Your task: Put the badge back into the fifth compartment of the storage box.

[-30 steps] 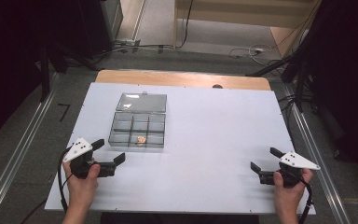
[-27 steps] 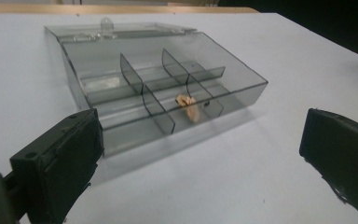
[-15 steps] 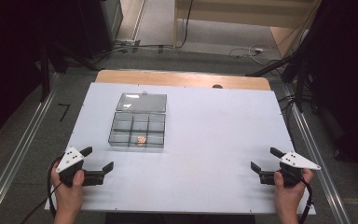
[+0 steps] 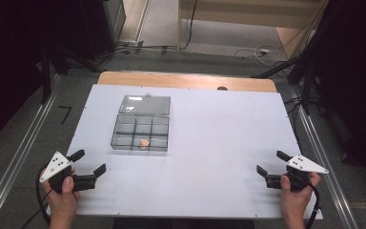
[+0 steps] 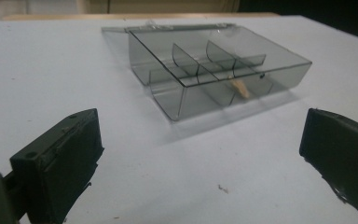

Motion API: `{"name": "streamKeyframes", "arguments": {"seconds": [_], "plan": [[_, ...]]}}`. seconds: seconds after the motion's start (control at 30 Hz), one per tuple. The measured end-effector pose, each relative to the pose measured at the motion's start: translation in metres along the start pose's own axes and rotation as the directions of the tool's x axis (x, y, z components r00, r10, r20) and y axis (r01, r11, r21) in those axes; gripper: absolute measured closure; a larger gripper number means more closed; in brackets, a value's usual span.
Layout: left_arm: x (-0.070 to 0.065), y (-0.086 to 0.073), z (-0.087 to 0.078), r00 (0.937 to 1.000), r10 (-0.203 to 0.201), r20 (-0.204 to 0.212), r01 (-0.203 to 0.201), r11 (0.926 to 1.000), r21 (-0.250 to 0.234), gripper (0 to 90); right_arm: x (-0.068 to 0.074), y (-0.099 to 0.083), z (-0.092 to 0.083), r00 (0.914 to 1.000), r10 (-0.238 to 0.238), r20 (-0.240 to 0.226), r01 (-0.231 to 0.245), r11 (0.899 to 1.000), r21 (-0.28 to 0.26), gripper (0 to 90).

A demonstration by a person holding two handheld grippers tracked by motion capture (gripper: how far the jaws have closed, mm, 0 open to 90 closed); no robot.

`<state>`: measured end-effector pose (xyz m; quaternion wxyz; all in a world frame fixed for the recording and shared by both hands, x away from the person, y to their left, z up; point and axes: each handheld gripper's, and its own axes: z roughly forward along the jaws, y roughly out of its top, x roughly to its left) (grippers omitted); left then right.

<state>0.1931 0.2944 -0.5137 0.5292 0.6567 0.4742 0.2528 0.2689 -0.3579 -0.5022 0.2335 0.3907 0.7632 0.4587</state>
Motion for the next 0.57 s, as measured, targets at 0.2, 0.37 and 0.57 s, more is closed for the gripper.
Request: {"name": "streamKeyframes", "arguments": {"seconds": [0.2,0.37,0.57], "plan": [[0.0022,0.0003,0.0010,0.9996,-0.013,0.024,0.013,0.9999,0.010,0.0,-0.0007,-0.0005,-0.0010,0.9999,0.009,0.004,-0.009,1.000,-0.004,0.0],[0.0016,0.0005,0.0016,0.9997,-0.010,0.024,0.010,0.9999,0.013,0.0,-0.0014,-0.0005,-0.0009,0.9999,0.011,0.009,-0.011,1.000,-0.004,0.0],[0.0001,0.0010,0.0037,0.9996,0.008,0.029,-0.008,0.9995,0.031,0.0,-0.0018,-0.0004,-0.0004,0.9998,0.016,0.012,-0.016,1.000,-0.001,0.0]]}}
